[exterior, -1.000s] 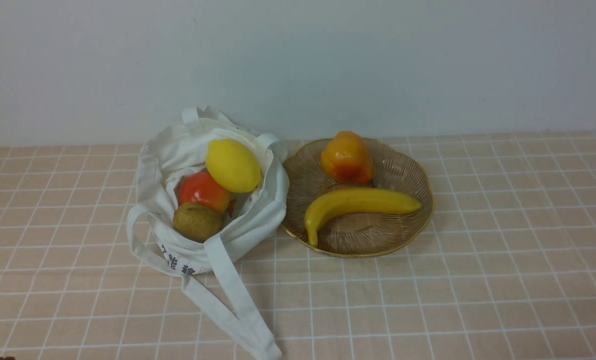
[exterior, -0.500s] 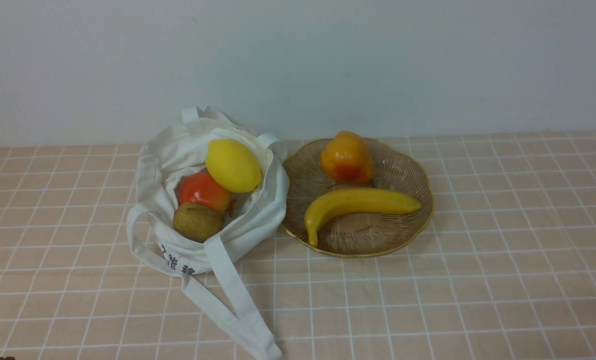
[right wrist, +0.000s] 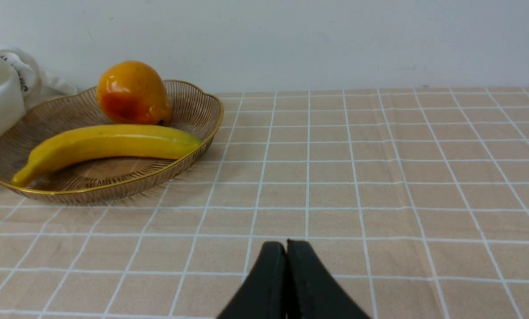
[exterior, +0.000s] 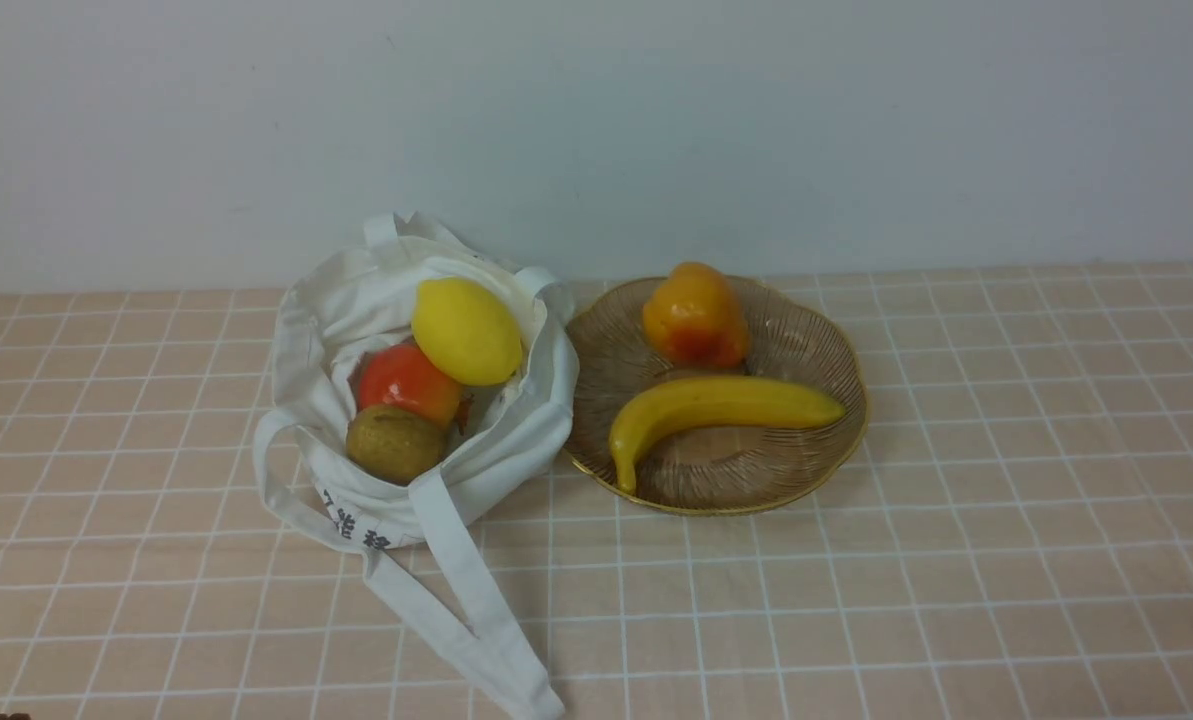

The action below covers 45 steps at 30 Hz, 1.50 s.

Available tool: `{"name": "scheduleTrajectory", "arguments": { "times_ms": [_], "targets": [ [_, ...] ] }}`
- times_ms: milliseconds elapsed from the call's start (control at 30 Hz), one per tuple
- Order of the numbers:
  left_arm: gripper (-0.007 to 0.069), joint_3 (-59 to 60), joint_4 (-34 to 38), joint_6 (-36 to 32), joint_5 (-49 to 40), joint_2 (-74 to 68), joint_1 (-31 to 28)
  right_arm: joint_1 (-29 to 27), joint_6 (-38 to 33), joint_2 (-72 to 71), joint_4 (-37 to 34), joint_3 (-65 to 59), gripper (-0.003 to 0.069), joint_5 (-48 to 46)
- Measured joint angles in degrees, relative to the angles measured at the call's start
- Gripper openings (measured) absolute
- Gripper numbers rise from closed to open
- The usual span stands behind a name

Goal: Take the fruit out of the bag on the brown coffee tablecloth and place them on the plate.
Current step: 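Reach into the bag and grasp the lemon with the left gripper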

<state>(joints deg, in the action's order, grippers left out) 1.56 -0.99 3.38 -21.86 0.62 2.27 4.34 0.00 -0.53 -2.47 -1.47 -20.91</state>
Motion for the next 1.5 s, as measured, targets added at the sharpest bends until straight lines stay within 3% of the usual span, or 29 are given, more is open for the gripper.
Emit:
{"name": "scheduleTrajectory", "arguments": {
  "times_ms": [67,167,333,367,400,500,767,1000,1133,1300,1500],
  "targets": [
    [-0.0008,0.00,2.69,0.89,0.00,0.00,0.00,0.00,0.00,0.00,0.00,0.00,-0.0015,0.00],
    [-0.0008,0.00,12.83,6.39,-0.17,0.00,0.00,0.00,0.00,0.00,0.00,0.00,-0.0015,0.00],
    [-0.0008,0.07,46.65,23.59,-1.99,0.00,0.00,0.00,0.00,0.00,0.00,0.00,-0.0015,0.00],
    [-0.0008,0.07,50.18,24.80,-2.00,0.00,0.00,0.00,0.00,0.00,0.00,0.00,-0.0015,0.00],
    [-0.0008,0.07,58.76,26.59,-1.91,0.00,0.00,0.00,0.00,0.00,0.00,0.00,-0.0015,0.00],
    [-0.0008,0.07,64.93,25.34,-0.72,0.00,0.00,0.00,0.00,0.00,0.00,0.00,-0.0015,0.00],
    [-0.0008,0.01,67.09,17.87,2.21,0.00,0.00,0.00,0.00,0.00,0.00,0.00,-0.0015,0.00],
    [-0.0008,-14.00,65.17,0.03,-4.88,-6.41,0.00,0.00,0.00,0.00,0.00,0.00,-0.0015,0.00],
    [-0.0008,-22.91,56.55,-5.02,-15.67,-18.19,0.00,0.00,0.00,0.00,0.00,0.00,-0.0015,0.00],
    [-0.0008,-34.17,37.80,-6.68,-31.81,-39.37,0.00,0.00,0.00,0.00,0.00,0.00,-0.0015,0.00],
    [-0.0006,-44.63,26.58,-7.13,-36.09,-55.40,0.00,0.00,0.00,0.00,0.00,0.00,-0.0015,0.00]
  ]
}}
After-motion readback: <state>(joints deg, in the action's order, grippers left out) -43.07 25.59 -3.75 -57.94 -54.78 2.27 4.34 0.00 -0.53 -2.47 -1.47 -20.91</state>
